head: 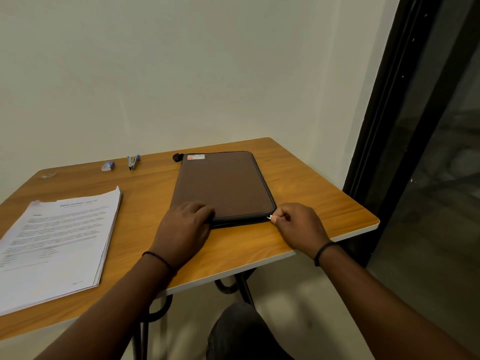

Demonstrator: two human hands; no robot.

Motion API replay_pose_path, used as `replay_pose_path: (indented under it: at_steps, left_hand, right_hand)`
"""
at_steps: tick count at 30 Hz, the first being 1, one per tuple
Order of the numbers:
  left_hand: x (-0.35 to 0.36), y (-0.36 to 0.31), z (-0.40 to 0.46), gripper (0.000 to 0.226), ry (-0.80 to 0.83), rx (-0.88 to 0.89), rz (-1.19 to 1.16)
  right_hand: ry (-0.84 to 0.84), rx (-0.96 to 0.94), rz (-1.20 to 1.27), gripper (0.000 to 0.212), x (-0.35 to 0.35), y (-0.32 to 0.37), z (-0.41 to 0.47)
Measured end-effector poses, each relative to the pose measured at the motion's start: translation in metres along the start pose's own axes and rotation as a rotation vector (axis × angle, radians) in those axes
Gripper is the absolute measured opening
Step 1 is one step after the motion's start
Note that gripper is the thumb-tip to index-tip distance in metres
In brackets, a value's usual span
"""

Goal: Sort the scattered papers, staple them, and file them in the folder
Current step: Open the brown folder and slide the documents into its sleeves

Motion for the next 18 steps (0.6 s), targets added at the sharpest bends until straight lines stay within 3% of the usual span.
replay_pose_path:
  at_steps: [4,8,12,18]
  left_hand:
    - [0.004,-0.018,0.012,0.052,0.07,0.041,0.002]
    - [0.015,-0.042,0.019,0.054,0.18,0.081,0.027]
    - [0.015,-0.036,0.013,0.052,0.194,0.061,0.019]
    - [0.01,-0.016,-0.021,0.048,0.138,0.179,-0.138]
  right_hand:
    - [0.074,-0.114,0.092,0.01,0.013,0.01,-0.009]
    - [0.124,-0.173,0.081,0.01,0.028,0.031,-0.017]
    - [0.037,-0.083,-0.082,0.016,0.007,0.019,-0.009]
    - [-0.057,0.014,-0.237,0.021,0.0,0.019,0.021]
Point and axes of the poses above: each hand's wrist, its own z-axis towards the middle knuckle, its own x-axis out of the palm, y = z × x, the point moved 8 cm from there along z, towards the middle knuckle, and after that the axes turned 14 degrees about y, right-handed, at the moved point
